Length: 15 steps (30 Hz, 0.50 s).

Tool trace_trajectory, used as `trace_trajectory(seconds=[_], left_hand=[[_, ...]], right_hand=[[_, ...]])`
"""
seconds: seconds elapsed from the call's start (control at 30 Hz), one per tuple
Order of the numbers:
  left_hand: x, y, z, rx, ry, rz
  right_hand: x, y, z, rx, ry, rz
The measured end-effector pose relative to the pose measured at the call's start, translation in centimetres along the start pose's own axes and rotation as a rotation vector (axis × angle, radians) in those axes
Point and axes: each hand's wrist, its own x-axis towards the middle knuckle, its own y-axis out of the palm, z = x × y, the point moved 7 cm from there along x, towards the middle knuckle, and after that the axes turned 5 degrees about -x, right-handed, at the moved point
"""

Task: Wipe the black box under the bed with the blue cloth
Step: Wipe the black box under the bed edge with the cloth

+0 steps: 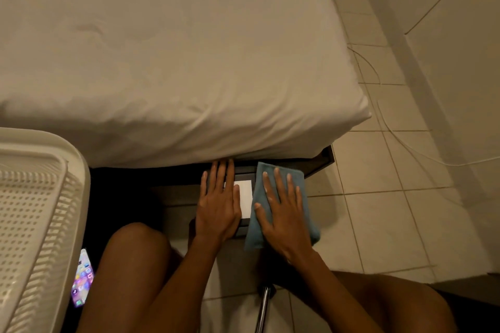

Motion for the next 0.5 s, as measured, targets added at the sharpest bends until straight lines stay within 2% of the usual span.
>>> trace_trajectory(seconds=[0.1, 0.27, 0.5], left_hand=[[0.1, 0.2, 0.1, 0.002, -0.011, 0.013], [0.4, 0.2, 0.2, 0.019, 0.014, 0.021], [0.1, 0.0, 0.0, 0.02, 0.006, 0.042]], right_hand=[[-0.2, 0.8, 0.8, -0.03, 0.085, -0.03], [3.8, -0.2, 0.6, 0.009, 0.049, -0.03], [0.3, 0.4, 0.4, 0.03, 0.068, -0.023]])
